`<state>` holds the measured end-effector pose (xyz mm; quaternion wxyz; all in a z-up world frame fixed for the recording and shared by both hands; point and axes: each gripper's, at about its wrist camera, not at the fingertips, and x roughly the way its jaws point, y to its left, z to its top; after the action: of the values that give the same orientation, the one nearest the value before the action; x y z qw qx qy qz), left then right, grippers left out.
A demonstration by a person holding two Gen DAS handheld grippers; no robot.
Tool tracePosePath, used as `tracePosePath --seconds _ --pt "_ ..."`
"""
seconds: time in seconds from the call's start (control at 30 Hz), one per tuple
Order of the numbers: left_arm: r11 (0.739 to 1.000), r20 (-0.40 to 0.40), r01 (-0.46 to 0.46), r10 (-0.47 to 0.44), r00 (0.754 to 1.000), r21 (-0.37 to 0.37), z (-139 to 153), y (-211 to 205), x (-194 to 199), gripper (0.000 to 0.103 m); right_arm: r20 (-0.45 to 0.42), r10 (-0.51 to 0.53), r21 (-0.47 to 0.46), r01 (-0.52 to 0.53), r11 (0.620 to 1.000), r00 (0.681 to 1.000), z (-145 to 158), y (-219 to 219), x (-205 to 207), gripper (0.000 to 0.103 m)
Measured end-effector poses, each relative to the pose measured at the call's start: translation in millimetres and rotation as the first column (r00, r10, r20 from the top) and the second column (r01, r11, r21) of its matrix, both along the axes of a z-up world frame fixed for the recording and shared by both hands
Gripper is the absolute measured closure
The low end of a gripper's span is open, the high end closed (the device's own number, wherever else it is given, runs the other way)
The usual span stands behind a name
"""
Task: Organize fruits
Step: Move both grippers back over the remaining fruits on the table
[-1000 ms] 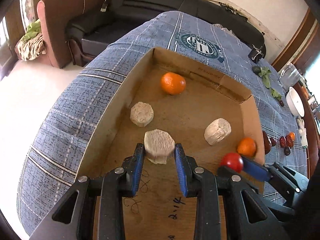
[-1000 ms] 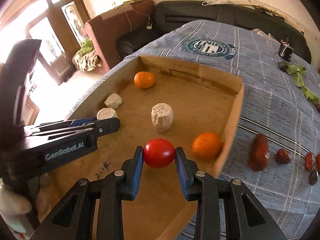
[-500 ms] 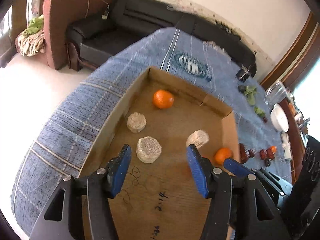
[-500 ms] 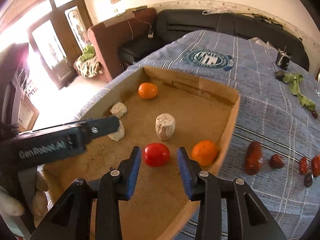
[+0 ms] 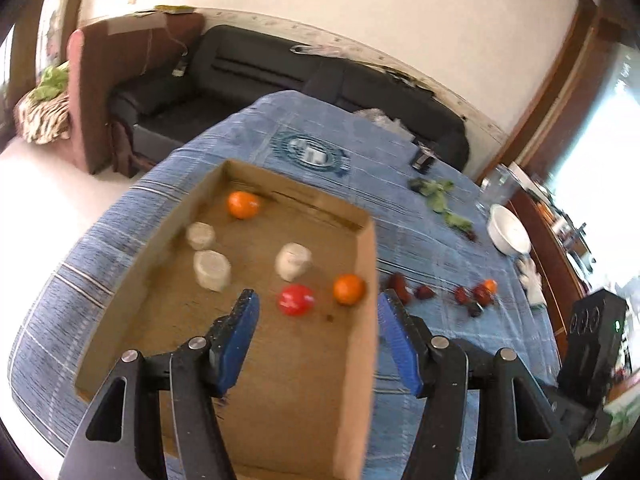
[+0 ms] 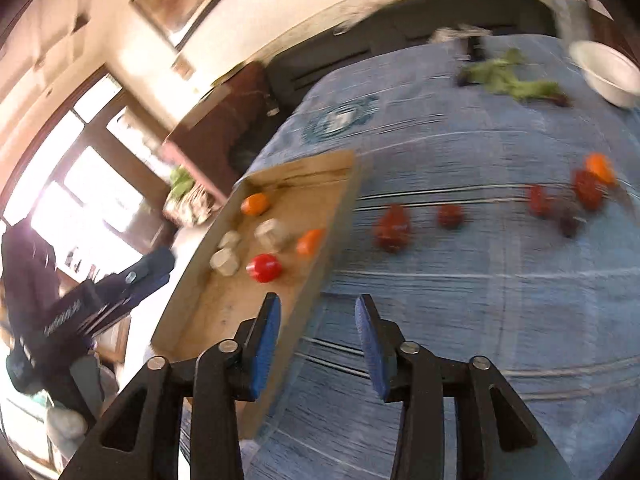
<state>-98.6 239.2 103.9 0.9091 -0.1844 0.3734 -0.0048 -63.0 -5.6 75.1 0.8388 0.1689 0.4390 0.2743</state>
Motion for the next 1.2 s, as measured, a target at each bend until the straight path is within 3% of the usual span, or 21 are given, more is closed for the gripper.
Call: tracePosePath --seconds 0.13,0.27,0.37,0.5,0.53,0.57,0.63,0.83,0.97,1.1,1.2 --pt "0.998 0.012 0.059 -0.059 0.998 0.032 8.7 -27.6 -1.8 0.042 0.043 -0.088 -0.099 0.092 0.991 0.995 19.6 -57.9 4.4 0.048" --pt "0.992 0.028 0.111 -0.112 0.993 0.054 14.8 -52.3 -4.2 0.036 0.169 -0.203 -0.27 0.243 0.932 0.964 63.2 -125.6 12.9 0.045" --pt "0.987 0.022 0.143 -0.145 0.989 0.072 14.2 -71.0 0.6 0.036 0.307 -0.296 -0.376 0.401 0.836 0.904 113.0 -178.1 22.1 0.045" --pt "0.981 0.008 0.172 -0.174 0.985 0.086 11.1 -92.7 8.3 0.036 0.452 -0.397 -0.375 0.573 0.729 0.799 172.2 -229.4 25.3 0.043" --pt "0.979 0.004 0.183 -0.184 0.983 0.088 9.1 -99.9 12.2 0.036 0.466 -0.416 -0.36 0.596 0.718 0.781 178.7 -238.2 25.1 0.037" --pt "0.978 -0.001 0.19 -0.191 0.982 0.089 7.3 -104.7 15.1 0.036 0.467 -0.435 -0.332 0.609 0.72 0.77 181.6 -246.5 24.2 0.033" --pt "0.975 -0.018 0.203 -0.202 0.979 0.094 1.7 -115.0 22.5 0.036 0.436 -0.451 -0.272 0.592 0.759 0.779 172.9 -252.4 23.8 0.029" --pt "0.961 -0.08 0.241 -0.232 0.969 0.134 -20.0 -143.2 45.5 0.036 0.256 -0.377 -0.3 0.444 0.845 0.89 80.7 -222.9 41.3 0.029" --pt "0.952 -0.105 0.267 -0.253 0.962 0.149 -35.1 -157.8 58.2 0.036 0.096 -0.334 -0.209 0.347 0.914 0.938 24.0 -204.3 58.8 0.029" --pt "0.941 -0.115 0.303 -0.288 0.951 0.15 -49.6 -171.2 70.2 0.036 -0.007 -0.316 -0.137 0.312 0.94 0.949 -8.5 -191.1 78.6 0.03" --pt "0.936 -0.12 0.322 -0.306 0.944 0.141 -60.3 -175.8 80.6 0.04 -0.035 -0.289 -0.136 0.282 0.95 0.957 -22.3 -174.0 89.1 0.035"
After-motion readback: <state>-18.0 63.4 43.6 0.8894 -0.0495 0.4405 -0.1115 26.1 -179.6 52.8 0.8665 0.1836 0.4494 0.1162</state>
